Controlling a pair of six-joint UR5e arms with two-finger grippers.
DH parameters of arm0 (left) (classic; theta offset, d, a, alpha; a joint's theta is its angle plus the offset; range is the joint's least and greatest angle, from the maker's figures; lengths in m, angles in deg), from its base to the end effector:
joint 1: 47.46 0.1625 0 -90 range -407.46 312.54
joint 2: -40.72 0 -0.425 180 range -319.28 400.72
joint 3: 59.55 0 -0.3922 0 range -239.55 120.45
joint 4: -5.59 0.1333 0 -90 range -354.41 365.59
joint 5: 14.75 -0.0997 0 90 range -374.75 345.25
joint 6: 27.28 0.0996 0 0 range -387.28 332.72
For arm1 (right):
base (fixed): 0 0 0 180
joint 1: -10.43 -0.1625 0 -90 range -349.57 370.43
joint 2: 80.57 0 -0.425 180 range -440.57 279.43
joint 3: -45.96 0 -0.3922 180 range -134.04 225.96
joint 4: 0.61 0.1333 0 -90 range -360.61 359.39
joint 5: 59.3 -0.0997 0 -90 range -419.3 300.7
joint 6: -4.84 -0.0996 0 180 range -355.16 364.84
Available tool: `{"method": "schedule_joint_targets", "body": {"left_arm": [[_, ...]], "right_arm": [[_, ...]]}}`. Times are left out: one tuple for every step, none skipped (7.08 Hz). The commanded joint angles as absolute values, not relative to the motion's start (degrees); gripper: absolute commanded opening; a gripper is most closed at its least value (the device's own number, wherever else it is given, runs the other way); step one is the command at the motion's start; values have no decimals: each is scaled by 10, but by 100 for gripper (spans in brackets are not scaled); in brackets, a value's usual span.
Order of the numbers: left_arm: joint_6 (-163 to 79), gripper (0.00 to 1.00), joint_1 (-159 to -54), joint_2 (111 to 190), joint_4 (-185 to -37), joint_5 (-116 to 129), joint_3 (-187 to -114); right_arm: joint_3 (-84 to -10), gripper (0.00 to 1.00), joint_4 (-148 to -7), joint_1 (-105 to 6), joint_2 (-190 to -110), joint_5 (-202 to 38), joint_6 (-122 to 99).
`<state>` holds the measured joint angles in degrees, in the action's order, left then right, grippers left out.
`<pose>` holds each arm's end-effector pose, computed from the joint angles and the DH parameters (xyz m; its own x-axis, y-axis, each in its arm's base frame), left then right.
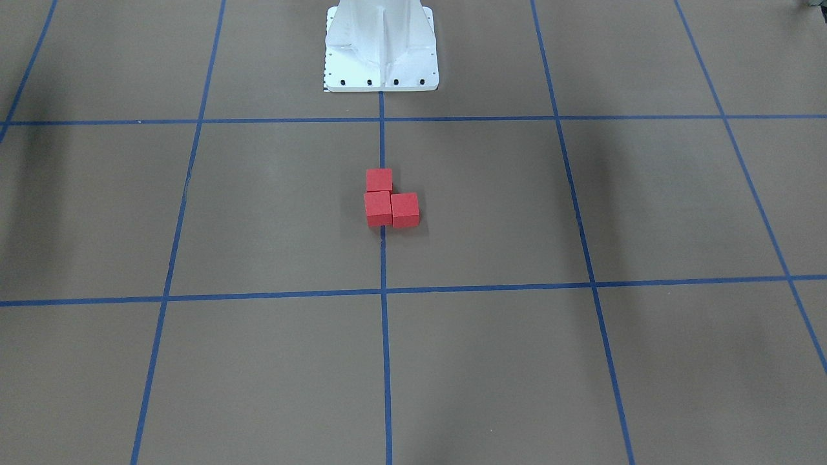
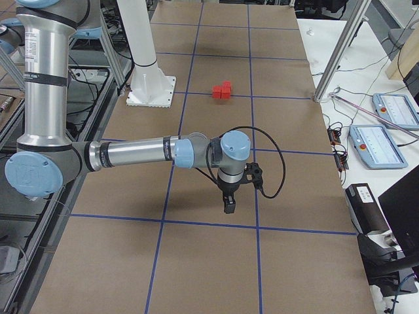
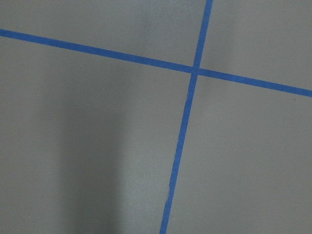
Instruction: Form red blocks into L shape at center
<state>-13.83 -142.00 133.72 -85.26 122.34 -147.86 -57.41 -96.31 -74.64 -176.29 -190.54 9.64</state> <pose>-0.1010 -0.5101 0.6420 0.6806 0.2061 -0.7031 -0.0814 0.9750 0.2069 0.0288 -0.4527 0.6046 0.7374 -0.1700 0.6537 0.1481 0.9850 0.0890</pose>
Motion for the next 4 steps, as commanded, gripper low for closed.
{"method": "schedule_joint_targets", "body": {"left_arm": [[-144,100,-1446,1298,-850,1195,-1481],[-184,100,-1445,1301,-850,1161,-1488],[-194,100,-1444,1301,-851,1155,-1492],[-192,100,-1442,1292,-855,1157,-1495]], "right_arm": [[-574,99,-963,-746,-1765,-1906,96],[-573,99,-963,-746,-1765,-1906,96],[-570,99,-963,-746,-1765,-1906,96],[-570,99,-963,-746,-1765,-1906,96]]}}
